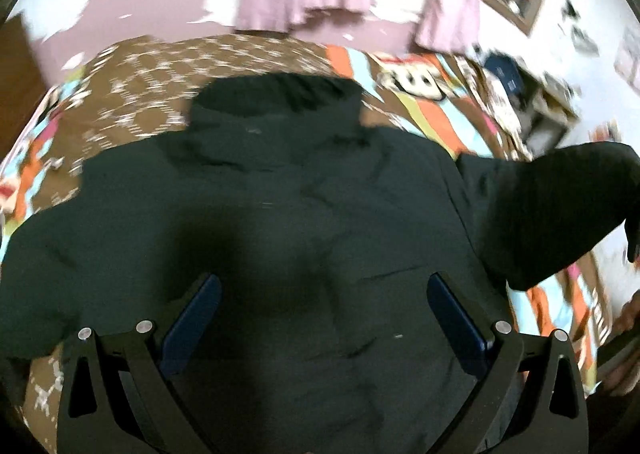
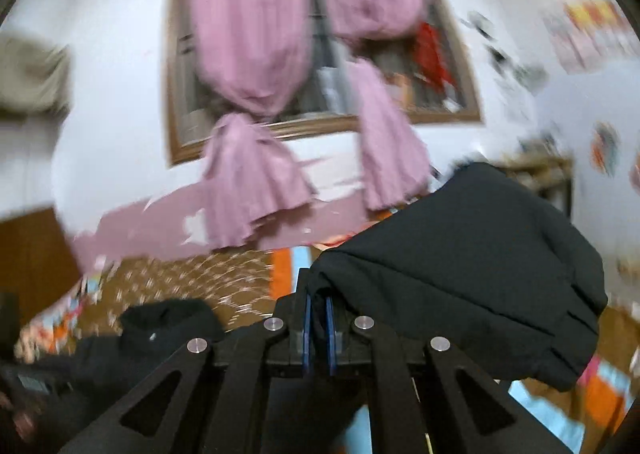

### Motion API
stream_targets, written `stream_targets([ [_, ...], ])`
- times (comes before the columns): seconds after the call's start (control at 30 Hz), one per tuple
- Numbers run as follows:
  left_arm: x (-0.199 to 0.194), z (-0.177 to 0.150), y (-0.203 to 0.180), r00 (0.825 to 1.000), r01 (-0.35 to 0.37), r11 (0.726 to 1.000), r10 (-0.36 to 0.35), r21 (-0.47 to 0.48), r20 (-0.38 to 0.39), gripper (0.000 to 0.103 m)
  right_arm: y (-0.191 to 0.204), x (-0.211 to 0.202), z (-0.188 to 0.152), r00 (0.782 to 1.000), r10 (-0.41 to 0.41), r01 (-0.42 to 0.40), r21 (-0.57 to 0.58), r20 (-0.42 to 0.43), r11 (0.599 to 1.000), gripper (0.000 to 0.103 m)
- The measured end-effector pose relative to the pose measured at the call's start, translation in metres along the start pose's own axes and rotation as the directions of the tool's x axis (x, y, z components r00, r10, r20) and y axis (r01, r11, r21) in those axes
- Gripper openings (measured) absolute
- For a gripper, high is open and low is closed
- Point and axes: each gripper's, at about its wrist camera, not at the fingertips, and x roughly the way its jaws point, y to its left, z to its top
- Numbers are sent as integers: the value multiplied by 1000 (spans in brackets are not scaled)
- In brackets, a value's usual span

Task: Fold large clothes

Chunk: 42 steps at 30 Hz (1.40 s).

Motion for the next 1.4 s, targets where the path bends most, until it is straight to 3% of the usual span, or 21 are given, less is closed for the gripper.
stream_targets([
  [0.17, -47, 2, 52, 997, -43, 996, 48, -81, 63, 101, 104, 16, -28, 986, 138, -157, -226, -97, 962, 6],
  [0.27, -61, -2, 81, 995, -46, 989, 58, -143, 80, 101, 164, 22, -69, 964, 176, -240, -367, -199, 899, 6],
  [0.4, -67, -13, 118, 997, 0, 971, 17, -238, 70, 101, 223, 37, -146, 906, 145, -359, -542, -397, 760, 7],
  [0.47, -66, -20, 133, 998, 31, 963, -15, -268, 62, 101, 240, 43, -174, 865, 105, -414, -579, -491, 702, 16],
  [0.53, -64, -27, 144, 998, 56, 959, -42, -279, 55, 101, 243, 47, -196, 822, 81, -464, -581, -564, 668, 22],
  [0.6, -60, -35, 148, 996, 82, 958, -73, -274, 43, 101, 240, 44, -204, 814, 71, -472, -585, -576, 660, 43],
  [0.67, -55, -40, 150, 994, 108, 958, -101, -265, 39, 101, 230, 37, -200, 823, 76, -457, -578, -562, 675, 66],
  [0.8, -41, -48, 148, 989, 146, 958, -144, -247, 27, 101, 203, 34, -181, 825, 105, -439, -512, -555, 738, 70],
  [0.9, -29, -52, 146, 989, 148, 960, -149, -238, 12, 101, 176, 42, -159, 847, 110, -377, -442, -520, 814, 70],
  [1.03, -10, -65, 150, 996, 35, 961, -56, -273, -71, 101, 141, 41, -141, 877, 82, -266, -337, -473, 903, 74],
  [1.07, -8, -68, 151, 996, 21, 961, -45, -275, -79, 101, 134, 48, -136, 881, 65, -232, -308, -468, 923, 75],
  [1.17, 2, -82, 153, 987, -111, 964, 78, -240, -144, 101, 123, 69, -128, 882, 22, -156, -246, -471, 957, 79],
  [1.23, 5, -87, 146, 981, -153, 973, 128, -173, -145, 101, 116, 83, -130, 877, 6, -121, -208, -480, 971, 79],
  [1.3, 9, -92, 136, 971, -201, 974, 184, -107, -152, 101, 108, 89, -141, 859, 13, -109, -159, -512, 981, 79],
  [1.4, 18, -100, 124, 950, -273, 962, 270, -2, -159, 101, 106, 110, -171, 792, -2, -98, -130, -611, 987, 80],
])
